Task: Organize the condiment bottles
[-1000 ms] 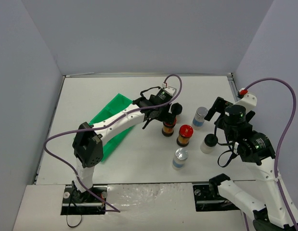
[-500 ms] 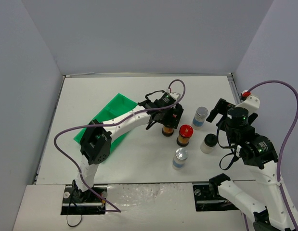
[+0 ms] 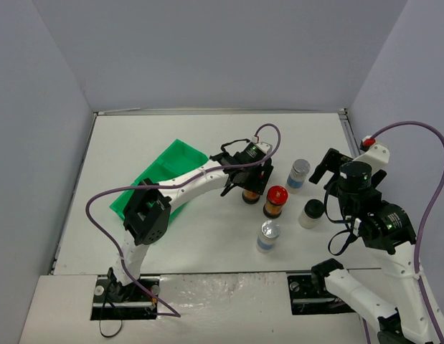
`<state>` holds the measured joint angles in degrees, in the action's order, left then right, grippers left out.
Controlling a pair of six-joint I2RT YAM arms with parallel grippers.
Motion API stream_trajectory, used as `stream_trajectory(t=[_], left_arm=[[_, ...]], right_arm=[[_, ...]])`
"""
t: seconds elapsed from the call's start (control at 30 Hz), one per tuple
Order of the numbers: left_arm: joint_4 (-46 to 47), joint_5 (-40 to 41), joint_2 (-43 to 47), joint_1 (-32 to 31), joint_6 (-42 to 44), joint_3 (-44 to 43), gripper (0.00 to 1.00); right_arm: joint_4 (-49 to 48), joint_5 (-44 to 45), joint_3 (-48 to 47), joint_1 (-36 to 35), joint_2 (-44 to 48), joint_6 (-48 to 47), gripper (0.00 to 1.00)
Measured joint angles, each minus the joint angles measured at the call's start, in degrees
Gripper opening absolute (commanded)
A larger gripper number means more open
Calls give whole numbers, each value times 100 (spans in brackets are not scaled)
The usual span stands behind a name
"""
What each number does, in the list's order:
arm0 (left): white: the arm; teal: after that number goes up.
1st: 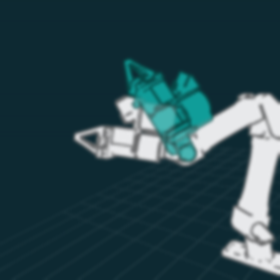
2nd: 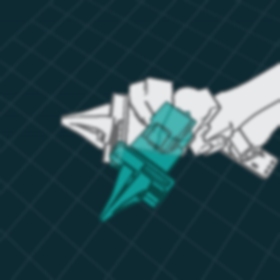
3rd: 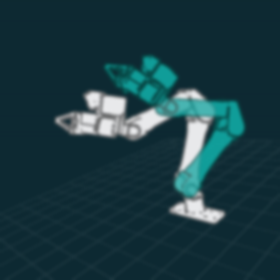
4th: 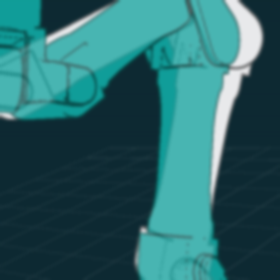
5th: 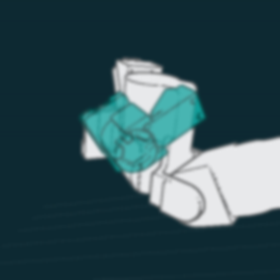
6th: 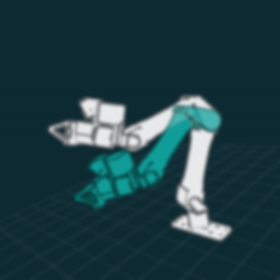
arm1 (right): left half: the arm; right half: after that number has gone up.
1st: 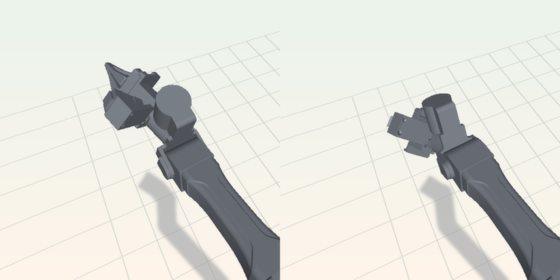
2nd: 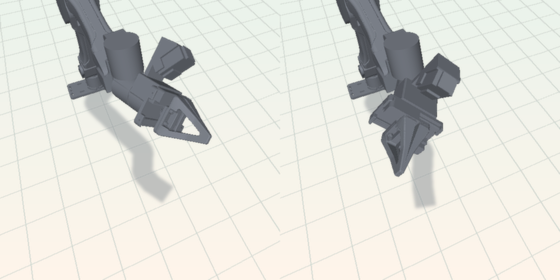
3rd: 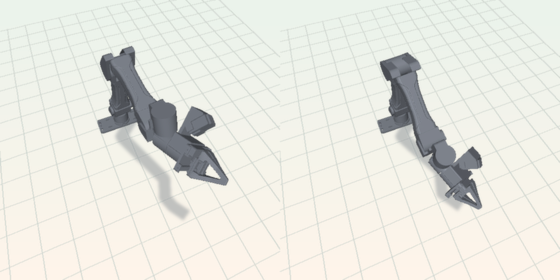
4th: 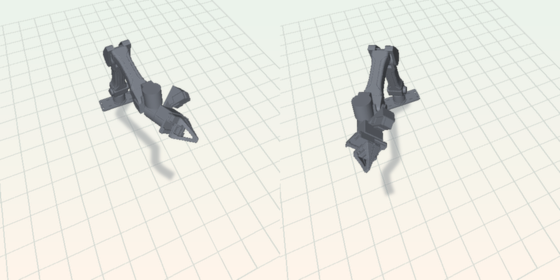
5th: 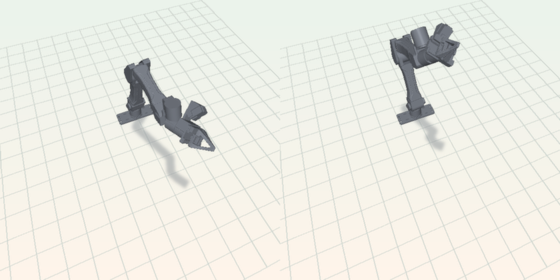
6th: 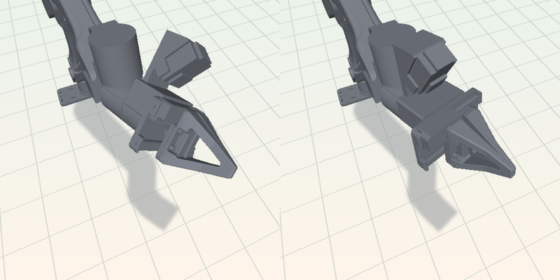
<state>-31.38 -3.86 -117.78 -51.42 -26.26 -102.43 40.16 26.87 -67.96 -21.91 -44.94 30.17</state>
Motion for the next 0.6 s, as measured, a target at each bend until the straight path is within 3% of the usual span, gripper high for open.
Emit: stream_trajectory(t=[0.6], left_arm=[[-439,348,362,-28,275,9,0]], right_arm=[[4,34,0,0,43,0,100]])
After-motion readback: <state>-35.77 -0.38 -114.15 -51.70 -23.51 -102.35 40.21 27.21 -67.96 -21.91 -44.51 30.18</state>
